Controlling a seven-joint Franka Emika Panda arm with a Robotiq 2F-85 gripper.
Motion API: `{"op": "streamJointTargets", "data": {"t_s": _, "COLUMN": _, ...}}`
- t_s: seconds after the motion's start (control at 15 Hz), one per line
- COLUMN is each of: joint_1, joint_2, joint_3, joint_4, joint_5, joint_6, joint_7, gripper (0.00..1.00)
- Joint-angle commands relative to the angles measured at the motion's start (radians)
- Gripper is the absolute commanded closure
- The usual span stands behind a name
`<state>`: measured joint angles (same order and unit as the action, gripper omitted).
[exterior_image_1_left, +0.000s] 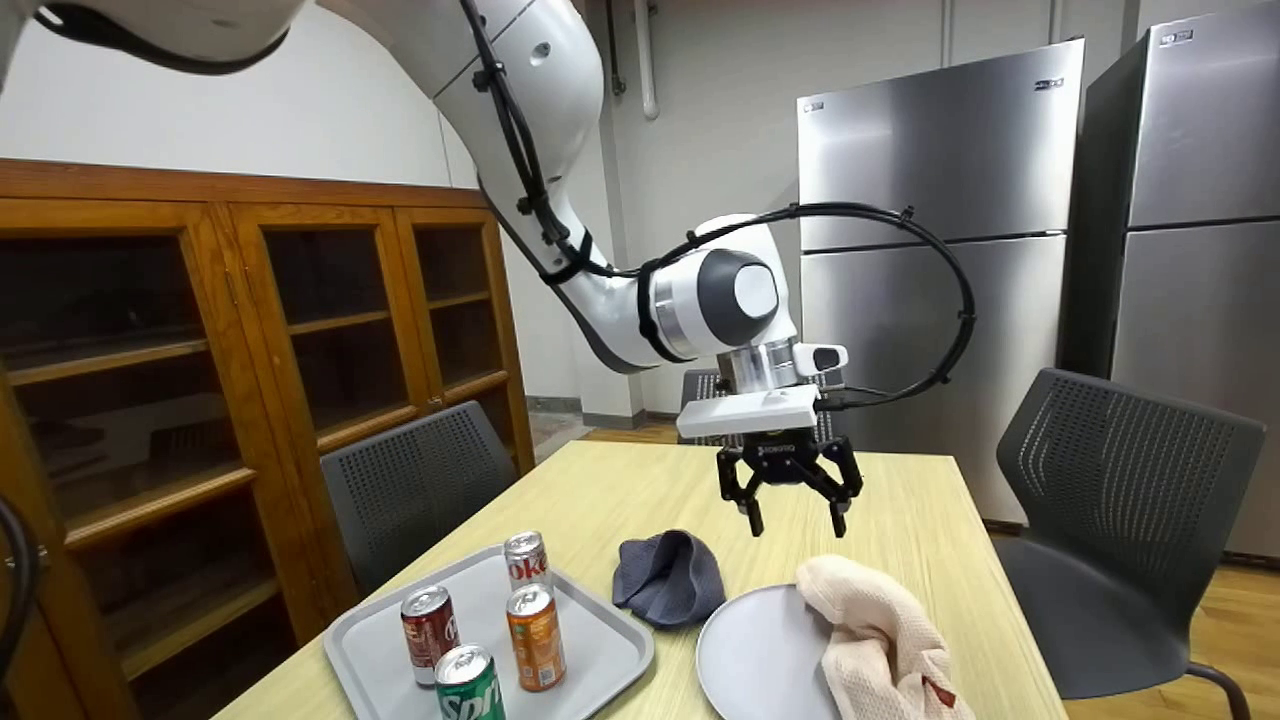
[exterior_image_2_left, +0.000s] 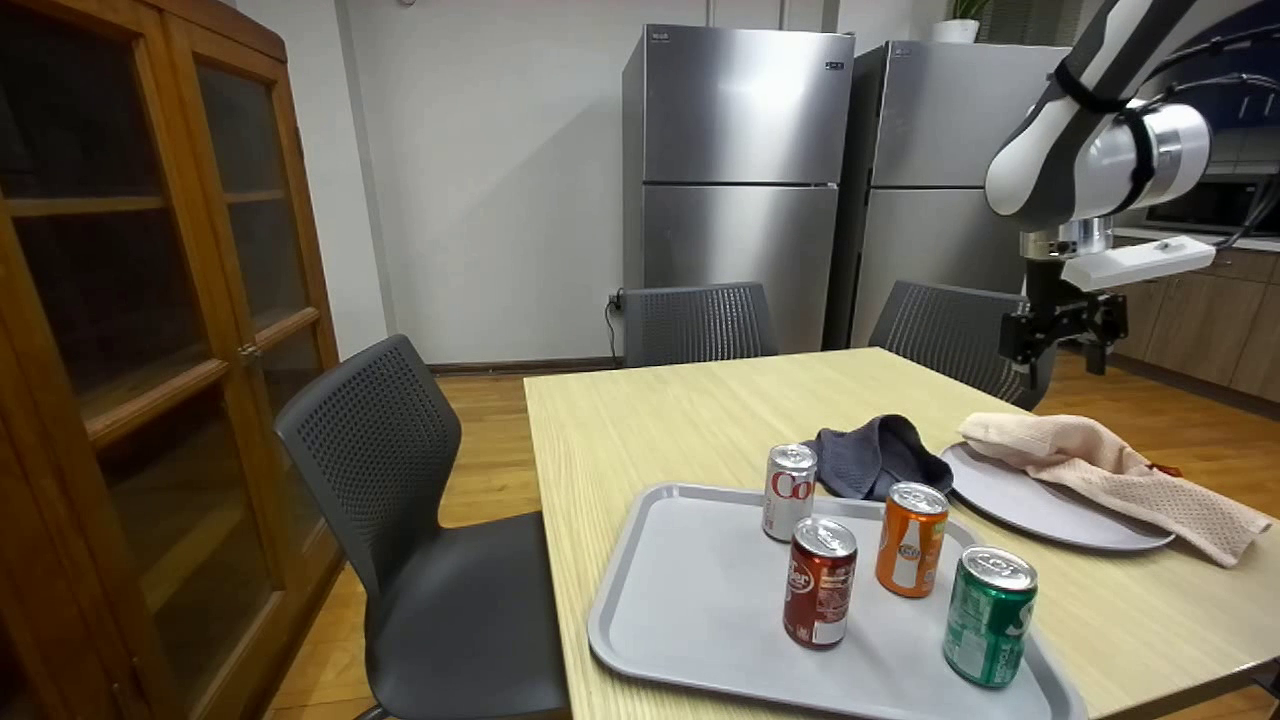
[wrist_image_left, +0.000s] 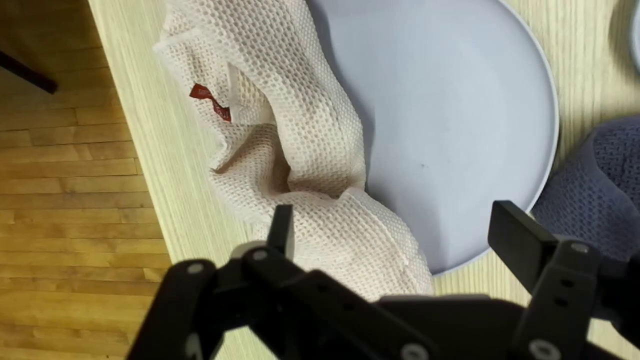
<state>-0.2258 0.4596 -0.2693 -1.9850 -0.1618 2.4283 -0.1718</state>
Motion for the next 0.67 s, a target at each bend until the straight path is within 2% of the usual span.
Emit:
{"op": "streamJointTargets", "data": {"t_s": 0.0, "joint_1": -0.016, "joint_2": -0.002, "joint_3": 0.018, "joint_4": 0.002, "joint_5": -0.011, "joint_6": -0.003, "joint_7": 0.007, "gripper": 0.00}}
{"op": "streamJointTargets", "data": {"t_s": 0.13, "joint_1": -0.015, "joint_2": -0.002, "joint_3": 0.020, "joint_4": 0.002, "joint_5": -0.011, "joint_6": -0.003, "joint_7": 0.007, "gripper": 0.00}}
{"op": "streamJointTargets", "data": {"t_s": 0.27, "joint_1": -0.015, "joint_2": -0.015, "joint_3": 0.027, "joint_4": -0.018, "joint_5": -0.020, "joint_6": 0.054, "joint_7": -0.014, "gripper": 0.00}}
{"op": "streamJointTargets", "data": {"t_s": 0.4, "joint_1": -0.048, "joint_2": 0.001, "joint_3": 0.052, "joint_4": -0.005, "joint_5": 0.004, "joint_6": 0.108, "joint_7": -0.092, "gripper": 0.00}}
{"op": "streamJointTargets", "data": {"t_s": 0.6, "joint_1": -0.083, "joint_2": 0.036, "joint_3": 0.054, "joint_4": 0.022, "joint_5": -0.008, "joint_6": 0.184, "joint_7": -0.173, "gripper": 0.00}}
